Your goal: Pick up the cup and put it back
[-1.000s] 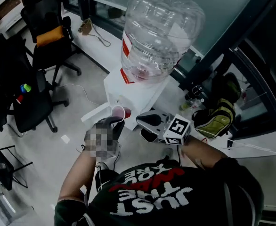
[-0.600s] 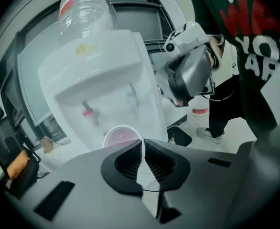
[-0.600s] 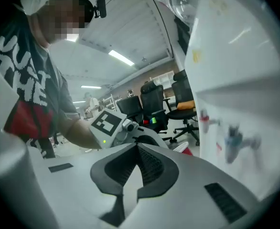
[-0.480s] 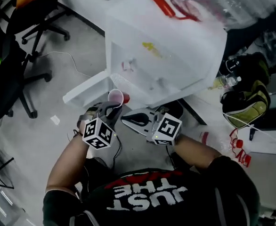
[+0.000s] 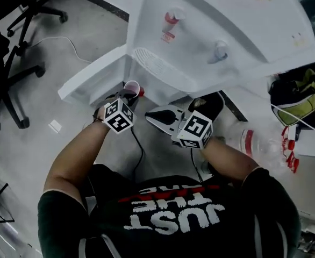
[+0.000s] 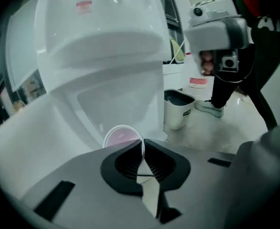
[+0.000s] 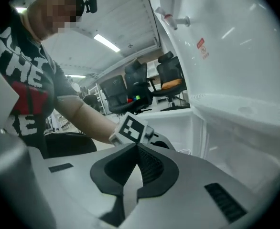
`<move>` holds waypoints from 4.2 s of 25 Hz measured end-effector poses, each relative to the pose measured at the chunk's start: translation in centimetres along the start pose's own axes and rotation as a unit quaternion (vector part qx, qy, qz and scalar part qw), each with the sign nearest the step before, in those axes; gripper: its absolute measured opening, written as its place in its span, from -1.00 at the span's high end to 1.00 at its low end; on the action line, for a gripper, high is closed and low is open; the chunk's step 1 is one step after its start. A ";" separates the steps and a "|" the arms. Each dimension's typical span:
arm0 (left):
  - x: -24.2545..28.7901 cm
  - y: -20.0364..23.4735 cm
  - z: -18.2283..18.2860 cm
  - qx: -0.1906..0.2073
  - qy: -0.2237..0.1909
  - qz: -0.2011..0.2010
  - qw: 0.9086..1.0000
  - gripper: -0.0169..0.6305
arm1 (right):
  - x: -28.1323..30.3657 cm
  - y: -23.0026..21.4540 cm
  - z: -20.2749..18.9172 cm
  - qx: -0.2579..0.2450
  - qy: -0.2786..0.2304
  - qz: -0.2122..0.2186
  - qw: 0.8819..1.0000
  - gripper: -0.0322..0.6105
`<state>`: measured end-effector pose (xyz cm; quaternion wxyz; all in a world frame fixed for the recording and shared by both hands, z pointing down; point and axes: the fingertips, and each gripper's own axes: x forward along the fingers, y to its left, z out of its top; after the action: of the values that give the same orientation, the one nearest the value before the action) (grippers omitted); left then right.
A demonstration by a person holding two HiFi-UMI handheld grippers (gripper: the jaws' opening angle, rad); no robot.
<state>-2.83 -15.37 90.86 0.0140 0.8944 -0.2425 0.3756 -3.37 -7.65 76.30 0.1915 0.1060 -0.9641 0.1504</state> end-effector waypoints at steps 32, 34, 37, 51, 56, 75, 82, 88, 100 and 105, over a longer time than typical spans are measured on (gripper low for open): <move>21.4 2.5 -2.3 0.096 0.098 0.057 0.989 0.86 | -7.4 -2.8 -6.5 0.090 0.036 -0.089 0.991 0.79; 21.1 2.9 -2.0 0.099 0.091 0.064 0.989 0.78 | -7.4 -2.8 -6.6 0.090 0.036 -0.089 0.991 0.79; 20.8 3.6 -1.8 0.091 0.084 0.073 0.990 0.67 | -7.3 -2.8 -6.5 0.089 0.032 -0.087 0.992 0.79; 17.6 4.7 -0.1 0.038 0.026 0.092 0.995 0.41 | -6.1 -3.1 -5.6 0.074 0.027 -0.085 0.993 0.79; 16.0 4.6 -0.1 0.035 0.015 0.089 0.995 0.38 | -5.3 -2.9 -5.3 0.064 0.033 -0.077 0.994 0.79; 12.3 2.3 -4.8 -0.036 0.016 0.068 0.997 0.39 | -3.9 -3.4 -6.5 0.062 0.039 -0.068 0.995 0.79; 5.9 1.8 -3.2 -0.139 -0.017 0.075 0.987 0.69 | -4.2 -1.5 -4.3 0.043 0.045 -0.008 0.998 0.79; -8.2 -1.2 4.1 -0.254 -0.057 0.104 0.960 0.92 | -8.5 5.3 3.7 0.044 0.082 0.072 0.993 0.79; -39.0 -5.0 27.3 -0.344 -0.164 0.160 0.911 0.92 | -20.4 15.5 30.8 0.010 0.066 0.123 0.990 0.80; -48.7 -1.6 38.6 -0.308 -0.220 0.179 0.908 0.92 | -25.9 16.9 42.1 -0.023 0.007 0.116 0.993 0.80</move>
<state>-5.66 -1.29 30.36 0.1672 0.8472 -0.4992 0.0718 1.46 -1.99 24.60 0.1824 -0.0118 -0.9717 0.1496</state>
